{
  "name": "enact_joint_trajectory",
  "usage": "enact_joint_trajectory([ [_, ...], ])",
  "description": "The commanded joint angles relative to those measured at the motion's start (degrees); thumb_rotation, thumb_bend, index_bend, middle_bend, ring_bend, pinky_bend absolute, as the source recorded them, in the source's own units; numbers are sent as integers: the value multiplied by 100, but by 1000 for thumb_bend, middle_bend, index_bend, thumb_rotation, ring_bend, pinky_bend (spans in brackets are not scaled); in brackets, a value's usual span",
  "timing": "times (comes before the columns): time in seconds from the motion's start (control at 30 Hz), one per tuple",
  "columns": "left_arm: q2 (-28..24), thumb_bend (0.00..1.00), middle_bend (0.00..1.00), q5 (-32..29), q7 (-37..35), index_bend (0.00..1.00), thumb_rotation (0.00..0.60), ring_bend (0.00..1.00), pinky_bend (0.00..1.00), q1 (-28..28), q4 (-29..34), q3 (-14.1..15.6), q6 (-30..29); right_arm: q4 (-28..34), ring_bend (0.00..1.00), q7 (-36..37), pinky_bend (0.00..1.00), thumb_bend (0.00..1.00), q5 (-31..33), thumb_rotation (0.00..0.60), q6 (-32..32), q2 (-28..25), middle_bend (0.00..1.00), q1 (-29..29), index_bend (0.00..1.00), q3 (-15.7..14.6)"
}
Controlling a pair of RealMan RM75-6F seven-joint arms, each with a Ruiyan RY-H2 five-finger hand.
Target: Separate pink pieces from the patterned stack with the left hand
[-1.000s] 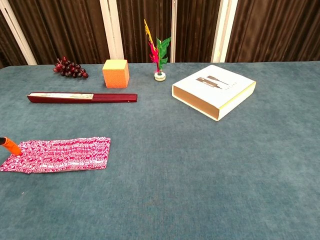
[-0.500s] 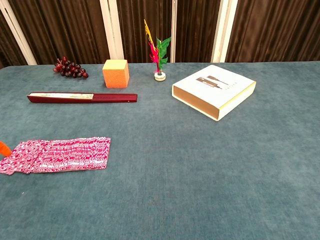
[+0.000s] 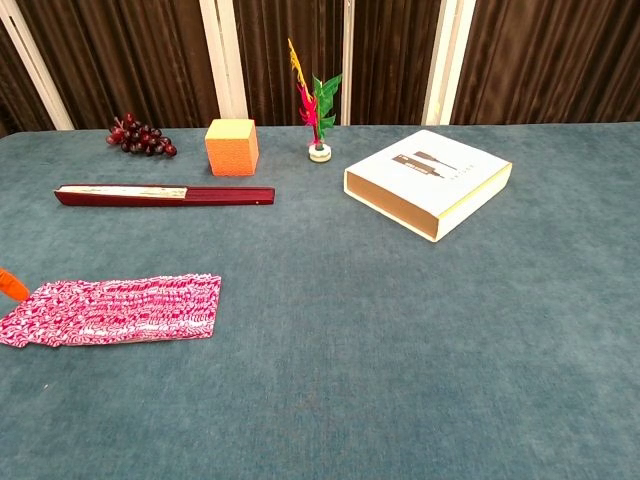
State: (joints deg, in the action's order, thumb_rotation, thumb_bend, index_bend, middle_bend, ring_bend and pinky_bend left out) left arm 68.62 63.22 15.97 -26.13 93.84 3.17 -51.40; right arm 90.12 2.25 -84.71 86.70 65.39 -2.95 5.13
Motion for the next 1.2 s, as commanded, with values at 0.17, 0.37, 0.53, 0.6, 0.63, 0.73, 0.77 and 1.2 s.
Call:
enact_joint_trajectory([
  [0.17, 85, 770, 859, 21, -18, 211, 600, 716, 760, -51, -77, -12, 79, -48, 85, 15, 165, 388, 25, 600, -12, 29, 51, 7, 82, -4],
  [0.37, 144, 770, 860, -32, 1, 211, 600, 717, 760, -100, -131, -28, 148, -127, 85, 49, 165, 389, 10, 600, 4, 76, 51, 12, 82, -9],
  [0.53, 154, 770, 862, -172, 120, 211, 600, 718, 760, -120, -147, 5, 189, -184, 85, 86, 165, 389, 7, 600, 7, 109, 52, 15, 82, -12],
  [0.6, 156, 770, 862, -251, 188, 211, 600, 718, 760, -130, -143, 9, 187, -205, 85, 98, 165, 389, 1, 600, 9, 123, 52, 15, 82, -14],
  [0.63, 155, 770, 861, -294, 194, 211, 600, 718, 760, -137, -139, 5, 200, -214, 85, 107, 165, 389, -1, 600, 9, 129, 52, 15, 82, -15],
  [0.73, 160, 770, 862, -365, 216, 211, 600, 719, 760, -156, -162, 2, 228, -251, 85, 141, 165, 389, 10, 600, 34, 126, 52, 36, 82, -12],
  [0.77, 164, 770, 862, -386, 224, 212, 600, 719, 760, -161, -175, 7, 238, -271, 85, 199, 165, 389, -6, 600, 46, 100, 52, 50, 82, -24],
  [1.2, 132, 770, 863, -540, 312, 214, 600, 719, 760, -167, -211, 51, 211, -193, 85, 210, 165, 389, -78, 600, 56, 65, 52, 20, 82, -9],
])
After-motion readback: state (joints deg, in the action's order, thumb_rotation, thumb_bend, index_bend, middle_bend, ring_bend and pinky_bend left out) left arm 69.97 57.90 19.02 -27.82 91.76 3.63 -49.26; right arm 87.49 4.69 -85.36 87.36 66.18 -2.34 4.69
